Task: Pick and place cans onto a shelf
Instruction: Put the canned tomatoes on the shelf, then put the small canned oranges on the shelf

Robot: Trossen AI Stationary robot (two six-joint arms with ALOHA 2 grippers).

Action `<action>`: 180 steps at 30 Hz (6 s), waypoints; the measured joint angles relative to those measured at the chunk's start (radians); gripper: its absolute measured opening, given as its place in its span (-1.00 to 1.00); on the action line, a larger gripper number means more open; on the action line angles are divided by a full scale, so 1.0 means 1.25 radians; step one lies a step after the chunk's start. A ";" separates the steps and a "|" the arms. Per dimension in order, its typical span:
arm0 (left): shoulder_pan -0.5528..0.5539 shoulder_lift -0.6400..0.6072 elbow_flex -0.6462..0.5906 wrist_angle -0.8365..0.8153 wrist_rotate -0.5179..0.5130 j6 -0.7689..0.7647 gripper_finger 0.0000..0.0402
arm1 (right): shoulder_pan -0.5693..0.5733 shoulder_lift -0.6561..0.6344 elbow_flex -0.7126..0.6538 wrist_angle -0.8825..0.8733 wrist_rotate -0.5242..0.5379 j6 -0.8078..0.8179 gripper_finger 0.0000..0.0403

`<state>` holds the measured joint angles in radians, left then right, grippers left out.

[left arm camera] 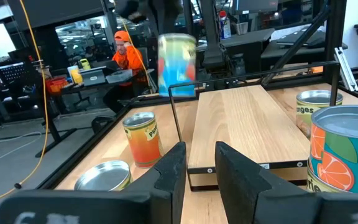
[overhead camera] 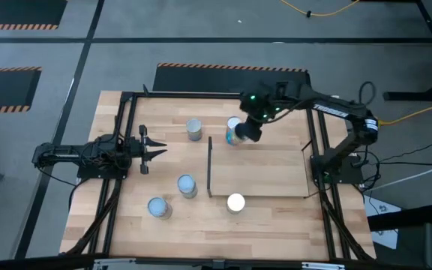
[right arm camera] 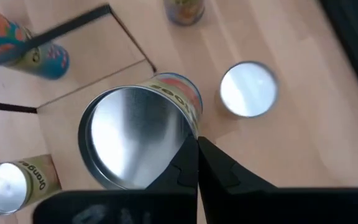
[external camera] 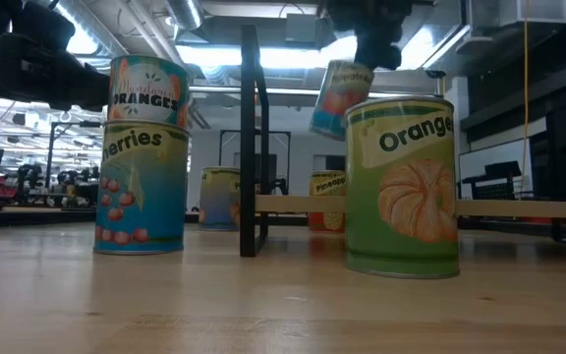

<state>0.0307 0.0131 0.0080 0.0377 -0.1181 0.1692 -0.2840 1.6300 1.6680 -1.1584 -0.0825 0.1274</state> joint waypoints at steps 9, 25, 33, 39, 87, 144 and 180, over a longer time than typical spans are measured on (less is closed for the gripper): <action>0.000 0.000 0.000 0.000 0.000 0.000 -0.61 | 0.043 0.096 0.000 0.003 -0.058 0.000 -0.98; 0.000 0.000 0.000 0.000 0.000 0.000 -0.61 | 0.062 0.159 -0.002 0.049 -0.059 0.000 -0.97; 0.000 0.000 0.000 -0.001 0.000 0.000 -0.61 | 0.066 0.173 -0.002 0.056 -0.061 0.000 -0.97; 0.000 0.000 0.000 -0.001 0.000 0.000 -0.61 | 0.066 0.184 -0.002 0.056 -0.061 -0.001 -0.97; 0.000 0.000 0.000 -0.001 0.000 -0.001 -0.61 | 0.065 0.173 -0.002 0.052 -0.062 -0.003 -0.81; -0.001 0.053 0.007 0.335 0.136 -0.131 -0.61 | 0.007 -0.490 -0.404 0.118 -0.006 -0.083 -0.81; -0.216 0.839 0.656 -0.112 0.071 -0.087 -0.61 | 0.007 -0.489 -0.424 0.153 -0.006 -0.084 -0.81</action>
<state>-0.2390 1.0623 0.8281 -0.1021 -0.0295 0.0607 -0.2752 1.0183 1.1378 -0.9676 -0.0906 0.0219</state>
